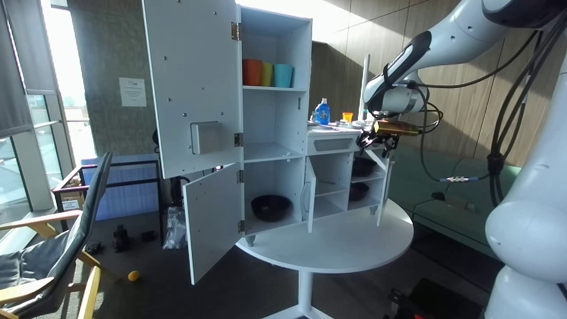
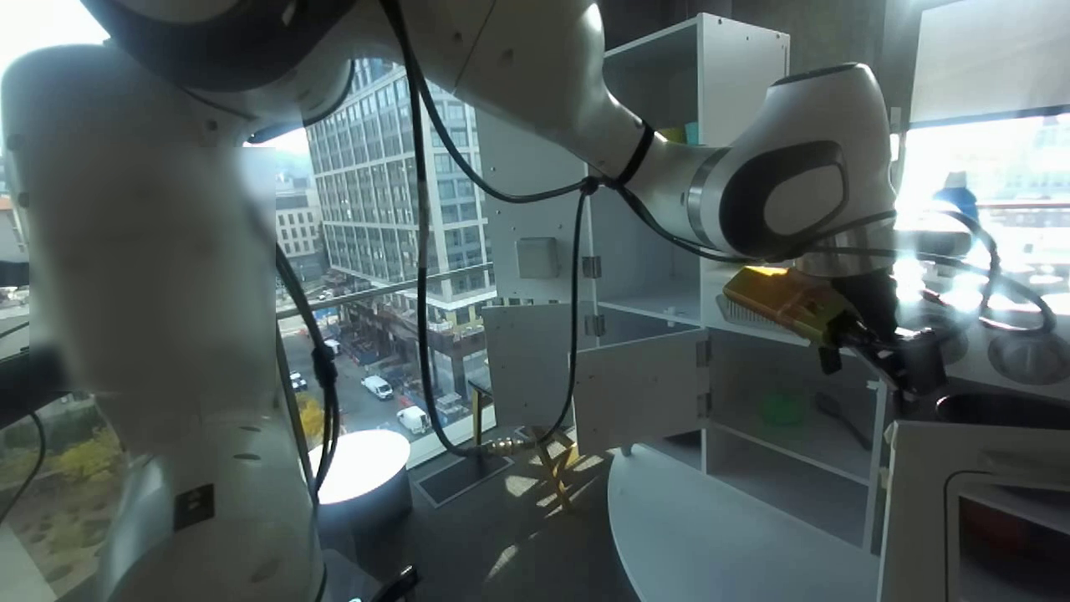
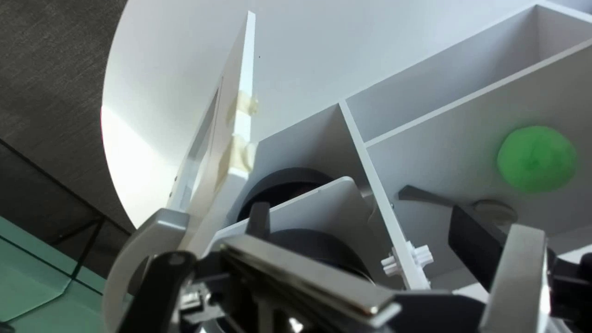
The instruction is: Open all the white object's doors
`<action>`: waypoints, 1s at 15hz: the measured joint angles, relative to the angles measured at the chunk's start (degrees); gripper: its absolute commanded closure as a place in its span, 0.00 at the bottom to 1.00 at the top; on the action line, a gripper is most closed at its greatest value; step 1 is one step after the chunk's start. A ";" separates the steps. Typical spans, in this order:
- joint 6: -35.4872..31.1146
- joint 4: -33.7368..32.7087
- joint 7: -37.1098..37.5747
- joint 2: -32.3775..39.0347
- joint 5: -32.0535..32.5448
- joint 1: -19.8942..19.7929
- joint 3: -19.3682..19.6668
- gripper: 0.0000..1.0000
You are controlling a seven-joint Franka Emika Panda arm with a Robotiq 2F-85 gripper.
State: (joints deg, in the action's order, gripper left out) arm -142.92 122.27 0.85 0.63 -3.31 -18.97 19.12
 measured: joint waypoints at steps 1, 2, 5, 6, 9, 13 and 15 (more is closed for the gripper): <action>-0.76 0.64 -1.35 0.44 0.00 0.25 -0.18 0.00; -1.66 1.10 -2.32 1.08 0.00 0.39 -0.27 0.00; -3.77 1.29 -3.22 3.42 0.52 0.35 -0.25 0.00; -4.25 1.18 -3.05 4.16 1.42 0.26 -0.04 0.00; -4.88 0.95 1.85 4.89 8.76 0.04 1.80 0.00; -4.87 0.92 6.37 4.99 14.63 -1.13 4.82 0.00; -4.85 0.84 7.19 5.04 15.12 -2.05 5.94 0.00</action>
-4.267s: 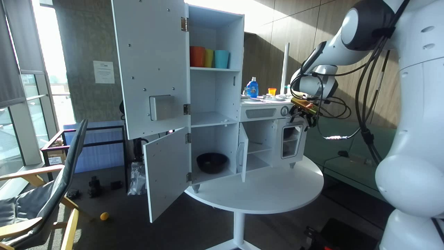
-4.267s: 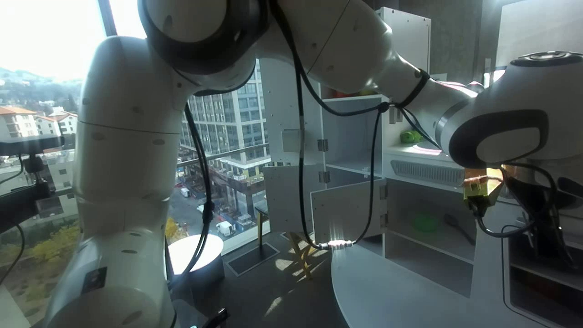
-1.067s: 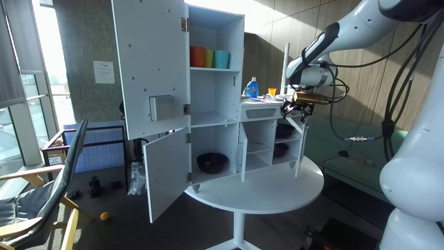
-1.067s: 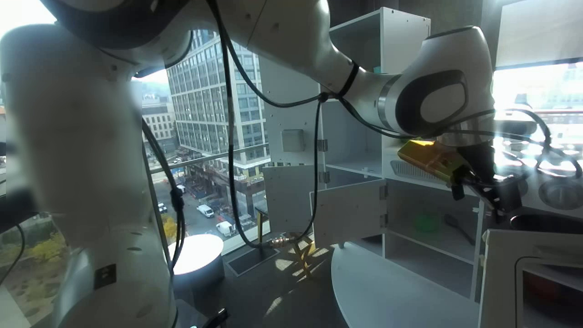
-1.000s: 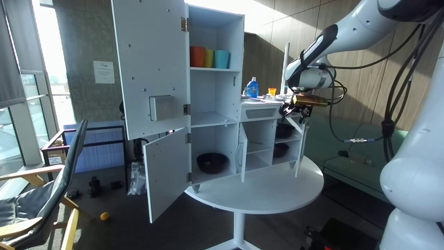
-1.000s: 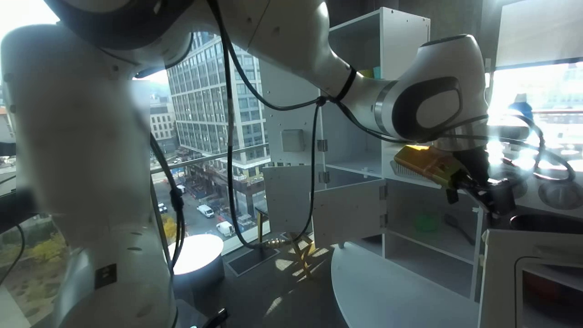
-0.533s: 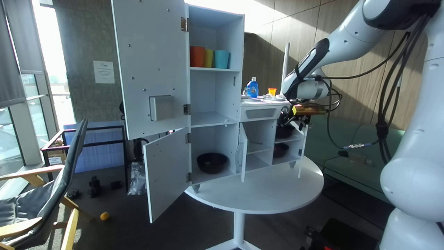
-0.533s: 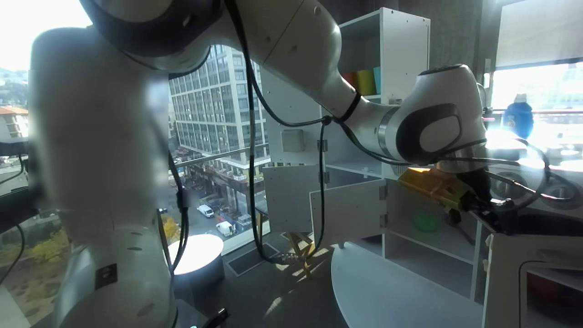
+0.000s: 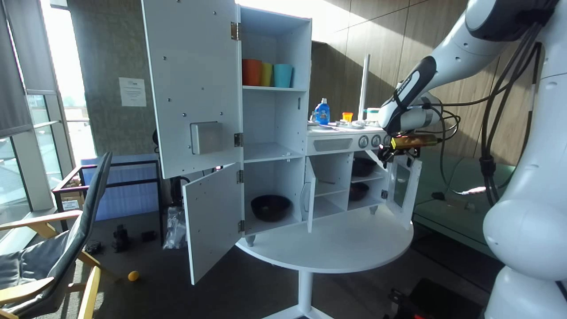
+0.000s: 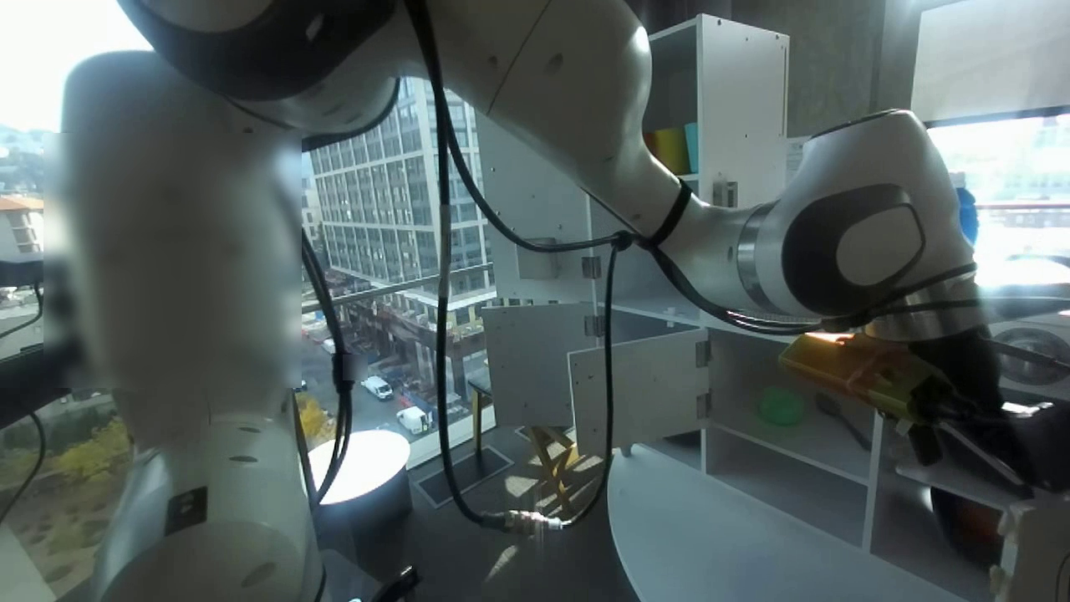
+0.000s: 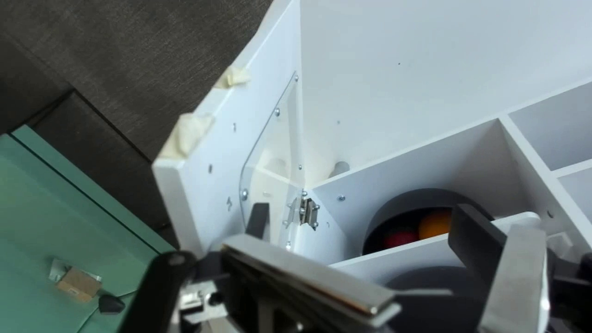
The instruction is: Open all the white object's doors
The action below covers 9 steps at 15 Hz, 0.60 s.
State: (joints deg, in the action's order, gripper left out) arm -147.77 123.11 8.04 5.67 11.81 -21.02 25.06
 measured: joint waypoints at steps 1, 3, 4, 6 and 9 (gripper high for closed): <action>0.01 -0.06 0.04 0.00 0.01 -0.43 0.34 0.00; 0.01 -0.49 0.08 -0.06 0.01 -1.10 0.72 0.00; -0.02 -0.72 0.11 -0.20 0.01 -1.24 0.79 0.00; -0.08 -1.01 0.38 -0.82 0.54 -1.27 0.80 0.00; -0.09 -0.68 1.74 -2.63 4.48 -0.99 0.56 0.00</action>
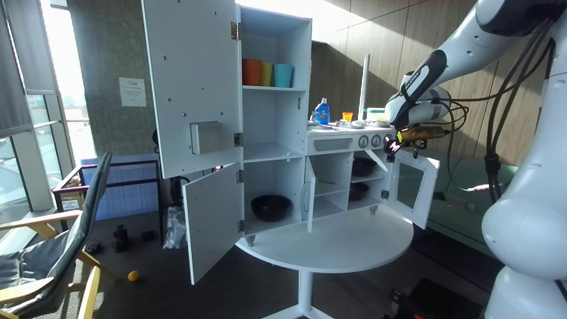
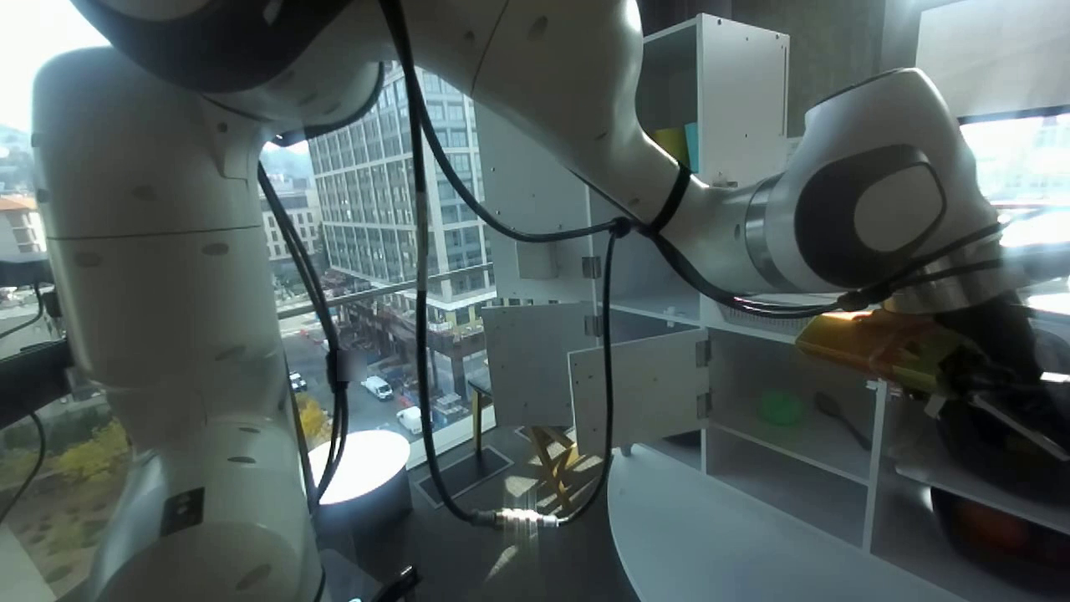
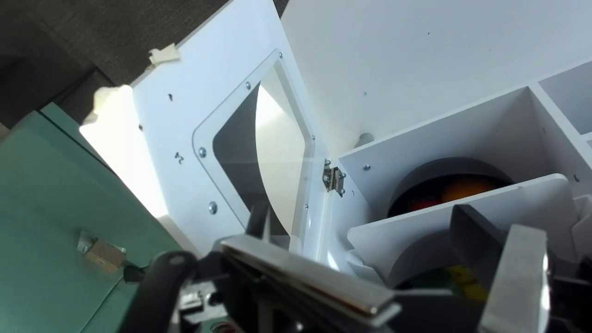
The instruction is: Open all the white object's doors
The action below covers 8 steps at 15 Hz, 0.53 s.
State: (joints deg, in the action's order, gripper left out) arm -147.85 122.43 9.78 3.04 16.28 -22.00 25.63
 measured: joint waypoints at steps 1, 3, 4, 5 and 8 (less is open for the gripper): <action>0.00 0.46 0.00 -0.96 1.06 0.09 -0.25 0.00; -0.01 1.99 -1.28 -3.74 1.90 0.27 -0.93 0.00; -0.04 2.96 -2.71 -5.52 1.90 0.28 -1.30 0.00; -0.14 4.05 -4.48 -7.47 1.84 0.28 -1.57 0.00; -0.26 7.67 -11.08 -13.78 0.06 0.28 -1.90 0.00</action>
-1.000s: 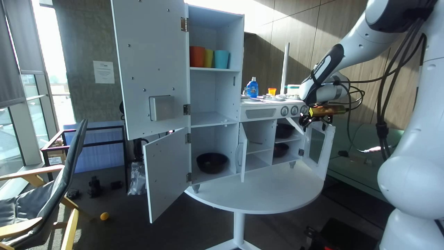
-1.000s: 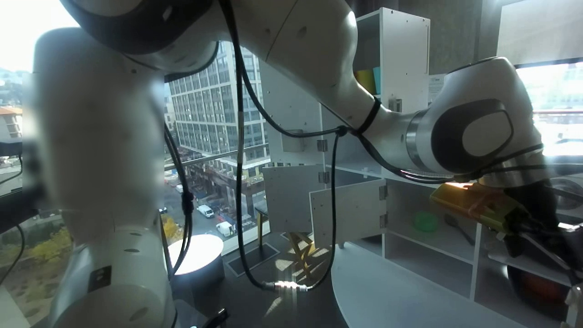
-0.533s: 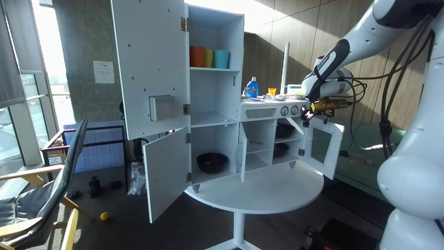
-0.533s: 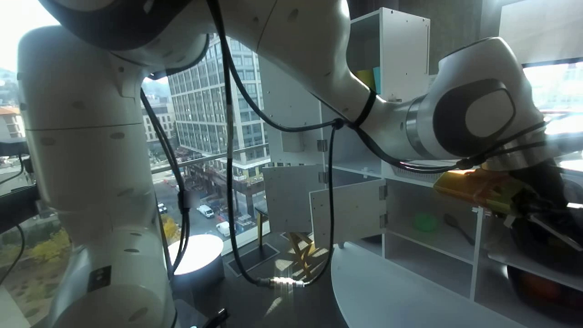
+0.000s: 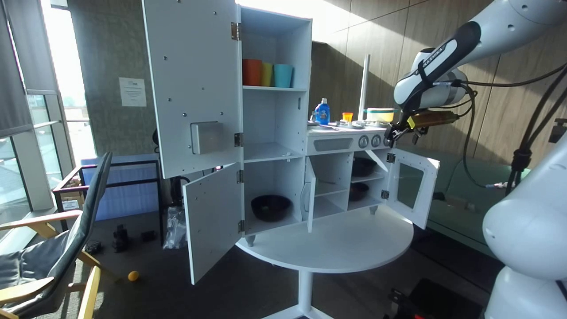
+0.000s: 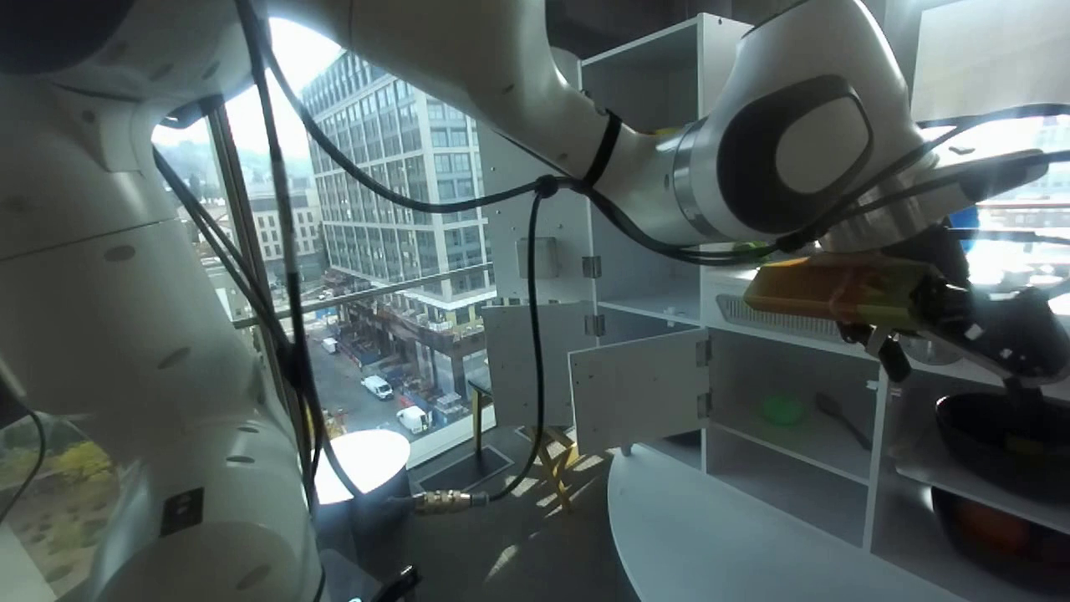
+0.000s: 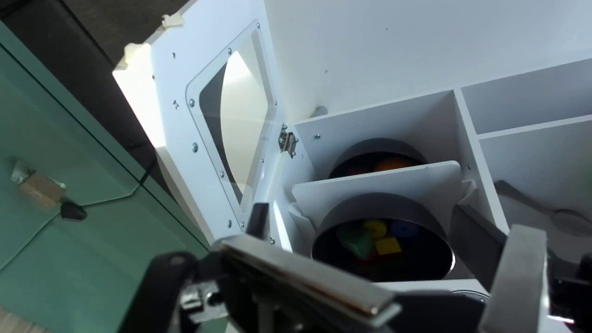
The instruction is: Open all the white object's doors
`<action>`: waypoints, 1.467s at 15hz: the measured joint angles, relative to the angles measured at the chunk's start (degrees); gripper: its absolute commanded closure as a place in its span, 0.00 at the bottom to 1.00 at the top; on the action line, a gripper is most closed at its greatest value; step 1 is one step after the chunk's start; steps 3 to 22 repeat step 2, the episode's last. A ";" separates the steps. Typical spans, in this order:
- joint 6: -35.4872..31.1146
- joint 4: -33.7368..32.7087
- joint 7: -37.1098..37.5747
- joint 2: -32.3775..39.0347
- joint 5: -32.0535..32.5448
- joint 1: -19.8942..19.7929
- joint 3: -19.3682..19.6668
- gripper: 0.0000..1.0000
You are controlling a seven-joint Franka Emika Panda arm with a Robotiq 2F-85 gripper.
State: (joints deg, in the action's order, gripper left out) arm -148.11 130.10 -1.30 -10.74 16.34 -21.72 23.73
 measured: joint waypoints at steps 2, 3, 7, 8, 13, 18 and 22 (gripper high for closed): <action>0.00 2.39 -5.81 -3.66 -3.22 0.09 0.10 0.00; 0.00 2.39 -5.81 -3.66 -3.22 0.09 0.10 0.00; 0.00 2.39 -5.81 -3.66 -3.22 0.09 0.10 0.00; 0.00 2.39 -5.81 -3.66 -3.22 0.09 0.10 0.00; 0.00 2.39 -5.81 -3.66 -3.22 0.09 0.10 0.00; 0.00 2.39 -5.81 -3.66 -3.22 0.09 0.10 0.00; 0.00 2.39 -5.81 -3.66 -3.22 0.09 0.10 0.00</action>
